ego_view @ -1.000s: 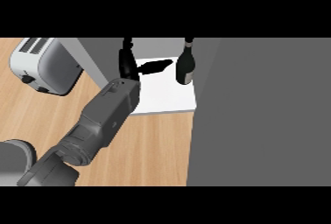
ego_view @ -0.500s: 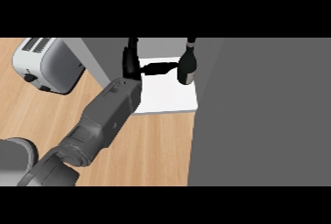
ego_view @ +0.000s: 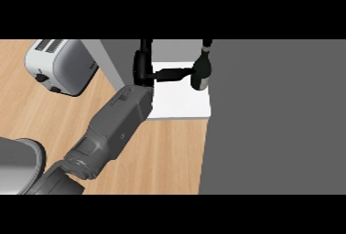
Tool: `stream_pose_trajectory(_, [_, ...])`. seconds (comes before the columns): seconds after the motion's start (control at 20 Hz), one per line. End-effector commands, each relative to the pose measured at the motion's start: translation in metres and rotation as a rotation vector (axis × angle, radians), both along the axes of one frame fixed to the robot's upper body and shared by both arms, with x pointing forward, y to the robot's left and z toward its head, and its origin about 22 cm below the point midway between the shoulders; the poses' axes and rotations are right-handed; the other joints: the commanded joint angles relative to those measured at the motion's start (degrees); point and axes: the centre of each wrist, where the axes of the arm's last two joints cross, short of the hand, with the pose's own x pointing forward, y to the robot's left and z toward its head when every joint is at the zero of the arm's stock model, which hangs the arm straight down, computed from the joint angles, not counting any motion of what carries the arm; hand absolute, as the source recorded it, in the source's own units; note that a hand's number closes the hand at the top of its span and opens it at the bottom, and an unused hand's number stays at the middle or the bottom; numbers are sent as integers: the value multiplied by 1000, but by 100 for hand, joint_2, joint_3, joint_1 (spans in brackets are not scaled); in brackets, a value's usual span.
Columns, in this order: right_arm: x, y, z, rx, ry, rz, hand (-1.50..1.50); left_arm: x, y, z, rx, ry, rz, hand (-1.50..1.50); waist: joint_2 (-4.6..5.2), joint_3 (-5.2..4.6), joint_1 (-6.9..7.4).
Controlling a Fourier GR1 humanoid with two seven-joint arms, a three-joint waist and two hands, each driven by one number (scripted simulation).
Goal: Pick up the wine, place it into the cabinet and close the cabinet
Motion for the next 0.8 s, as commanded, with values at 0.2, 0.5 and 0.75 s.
stream_pose_trajectory(0.2, [-29, -15, 32, 10, -62, -7, -150, -17, -5, -4, -76, -48, -72, -150, -55, 3, 182])
stream_pose_trajectory(0.5, [-33, -12, 34, 23, -64, -19, -150, -38, -11, -2, -93, -64, -118, -150, -85, 3, 242])
stream_pose_trajectory(0.75, [-33, -15, 34, 34, -82, -31, -150, -67, -1, -8, -136, -58, -167, -150, -76, 6, 210])
